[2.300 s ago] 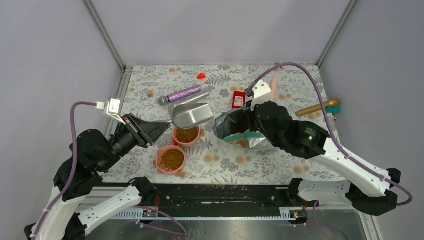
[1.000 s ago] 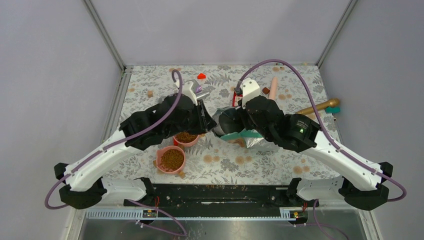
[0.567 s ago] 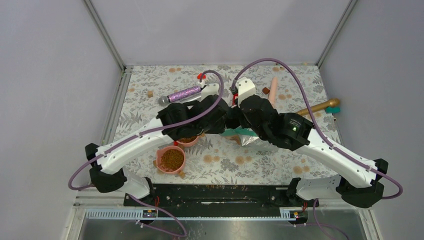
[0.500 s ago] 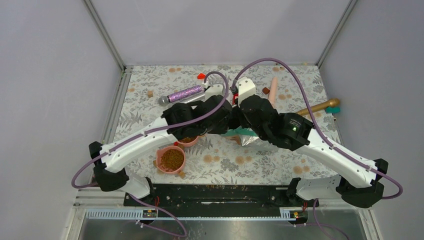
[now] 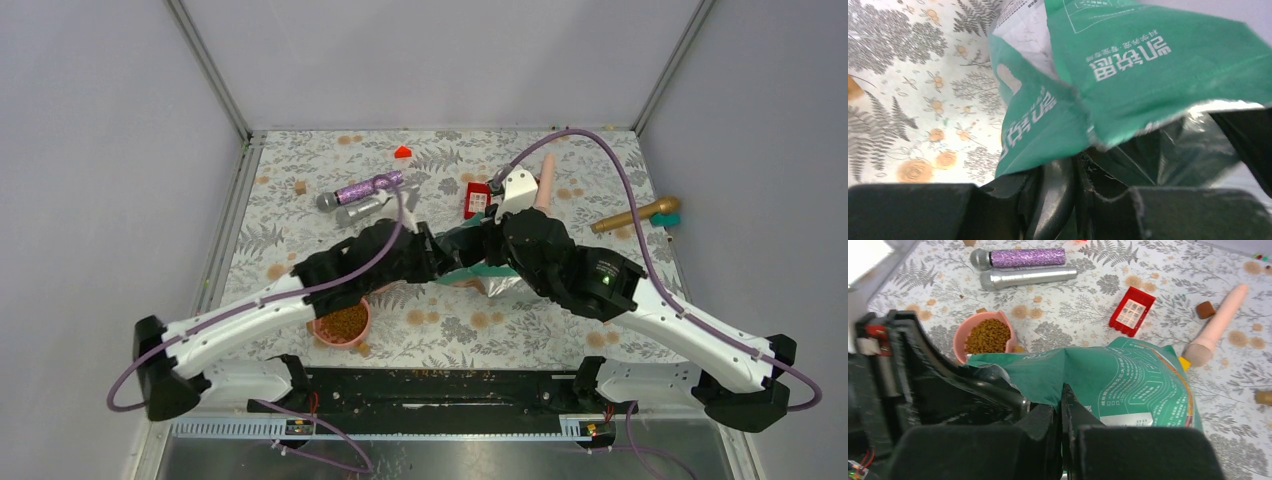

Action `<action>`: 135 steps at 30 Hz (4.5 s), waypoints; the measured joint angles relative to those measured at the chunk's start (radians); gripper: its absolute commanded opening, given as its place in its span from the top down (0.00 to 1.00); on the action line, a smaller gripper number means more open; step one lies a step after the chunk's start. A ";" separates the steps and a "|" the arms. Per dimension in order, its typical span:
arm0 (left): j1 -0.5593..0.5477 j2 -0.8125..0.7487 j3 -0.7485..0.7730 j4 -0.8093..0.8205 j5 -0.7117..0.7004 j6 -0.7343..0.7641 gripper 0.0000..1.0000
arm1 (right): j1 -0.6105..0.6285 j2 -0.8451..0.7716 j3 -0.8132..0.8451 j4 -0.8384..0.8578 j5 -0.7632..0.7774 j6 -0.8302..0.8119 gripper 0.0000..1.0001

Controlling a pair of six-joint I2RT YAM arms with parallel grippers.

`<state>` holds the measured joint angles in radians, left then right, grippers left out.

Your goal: Serve the pet food

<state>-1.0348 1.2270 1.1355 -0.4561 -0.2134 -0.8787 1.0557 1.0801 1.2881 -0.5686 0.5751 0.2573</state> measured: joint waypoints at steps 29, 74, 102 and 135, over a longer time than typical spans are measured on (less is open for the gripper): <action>0.101 -0.665 -0.481 0.263 0.104 -0.192 1.00 | 0.004 -0.036 -0.058 0.114 -0.094 0.013 1.00; 0.126 -0.589 -0.403 0.454 0.126 -0.089 1.00 | -0.051 -0.001 0.056 -0.001 0.050 -0.113 1.00; 0.129 -0.949 -0.869 0.960 0.058 -0.246 1.00 | -0.051 -0.050 0.038 -0.013 0.025 -0.058 1.00; 0.131 -1.220 -0.585 -0.323 -0.358 -0.327 1.00 | -0.051 -0.071 0.023 -0.013 0.017 -0.054 1.00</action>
<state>-0.9035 0.0067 0.5503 -0.7795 -0.5713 -1.2060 1.0042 1.0096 1.3113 -0.5812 0.5922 0.2031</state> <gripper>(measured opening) 0.248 0.022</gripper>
